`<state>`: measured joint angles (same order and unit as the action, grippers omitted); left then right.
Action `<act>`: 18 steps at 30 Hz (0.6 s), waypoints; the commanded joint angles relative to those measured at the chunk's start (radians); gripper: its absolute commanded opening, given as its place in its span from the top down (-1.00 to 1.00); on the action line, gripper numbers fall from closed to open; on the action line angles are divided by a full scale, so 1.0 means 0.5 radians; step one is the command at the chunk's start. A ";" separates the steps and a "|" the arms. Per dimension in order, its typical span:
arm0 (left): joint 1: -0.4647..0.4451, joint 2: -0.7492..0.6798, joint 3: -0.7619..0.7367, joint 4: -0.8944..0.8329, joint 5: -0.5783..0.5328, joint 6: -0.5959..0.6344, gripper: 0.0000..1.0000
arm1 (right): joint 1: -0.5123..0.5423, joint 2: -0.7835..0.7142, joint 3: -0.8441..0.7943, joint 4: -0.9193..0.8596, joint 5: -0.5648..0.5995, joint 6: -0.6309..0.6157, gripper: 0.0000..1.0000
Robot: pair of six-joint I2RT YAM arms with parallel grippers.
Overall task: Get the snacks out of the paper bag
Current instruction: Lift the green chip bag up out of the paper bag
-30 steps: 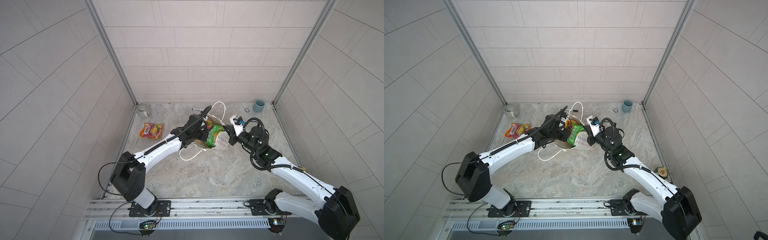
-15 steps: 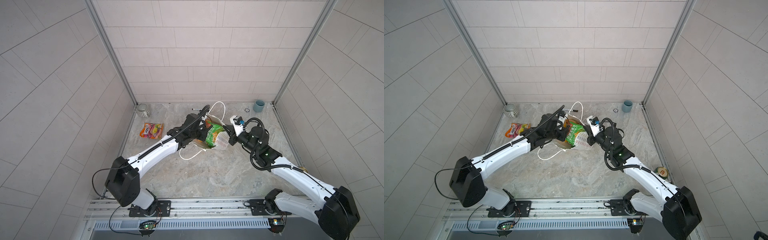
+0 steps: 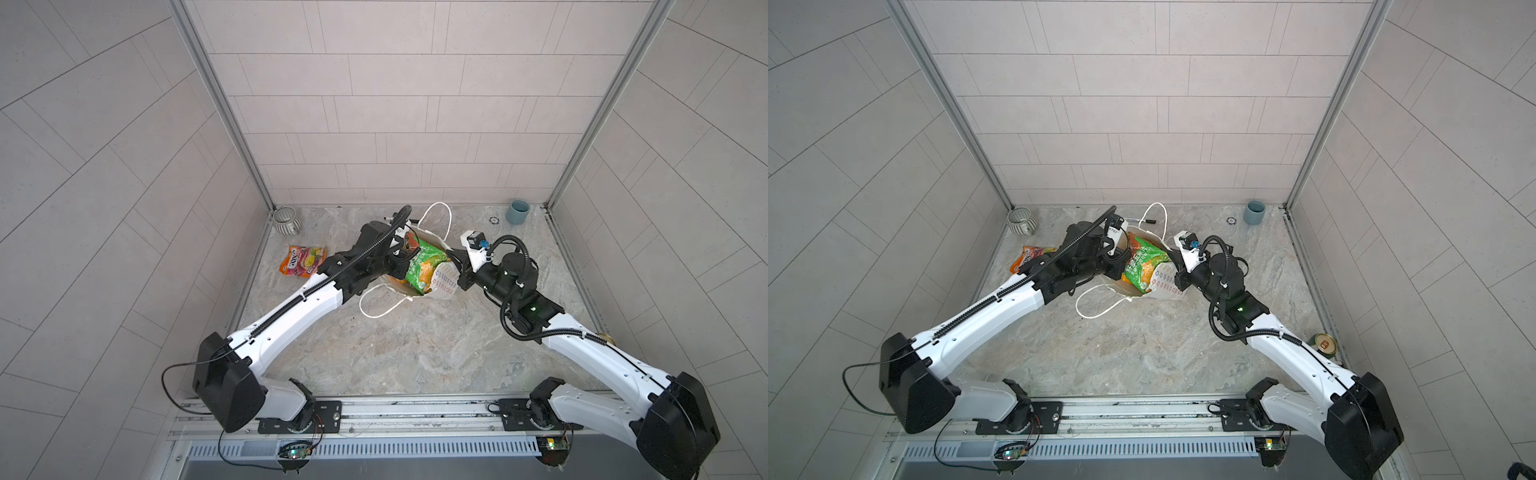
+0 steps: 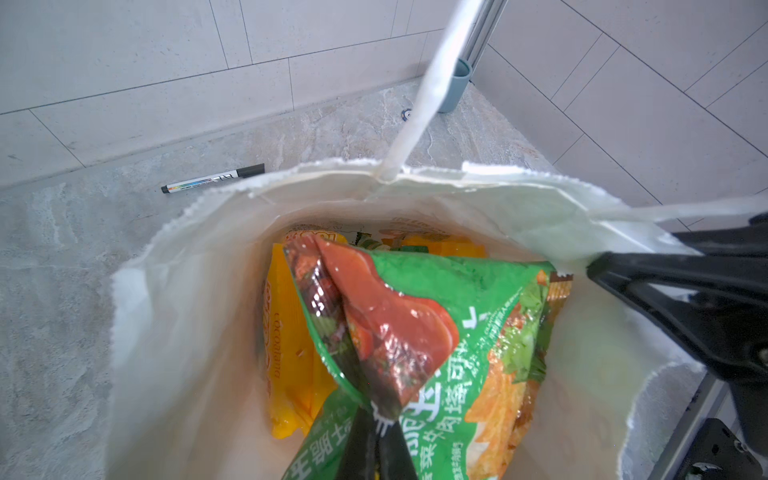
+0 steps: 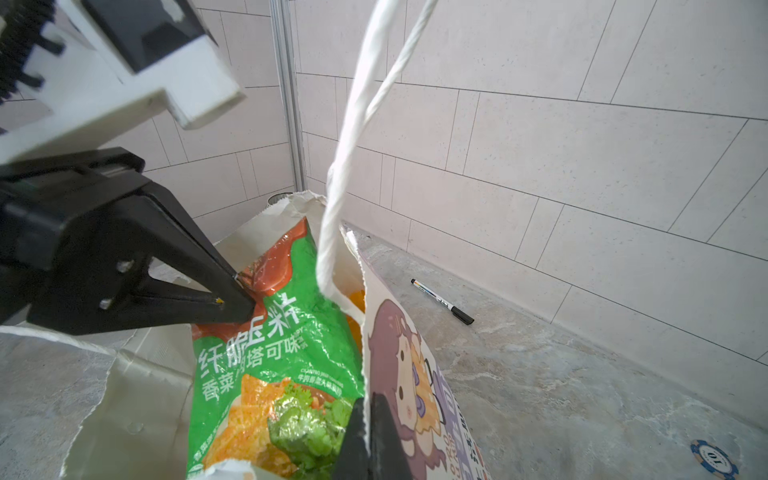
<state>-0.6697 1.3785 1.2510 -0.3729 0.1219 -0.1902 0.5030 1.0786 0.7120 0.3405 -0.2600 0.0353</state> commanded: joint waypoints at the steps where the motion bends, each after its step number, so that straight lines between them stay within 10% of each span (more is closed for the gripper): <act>1: -0.003 -0.092 0.103 -0.065 -0.025 0.047 1.00 | -0.009 -0.024 -0.004 0.038 0.019 0.019 1.00; 18: 0.160 -0.314 0.341 -0.309 -0.425 0.116 1.00 | -0.012 -0.045 -0.009 0.022 0.042 0.015 1.00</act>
<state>-0.6292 1.2446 1.3869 -0.5144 -0.0319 -0.1371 0.4988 1.0786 0.7120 0.3401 -0.2424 0.0349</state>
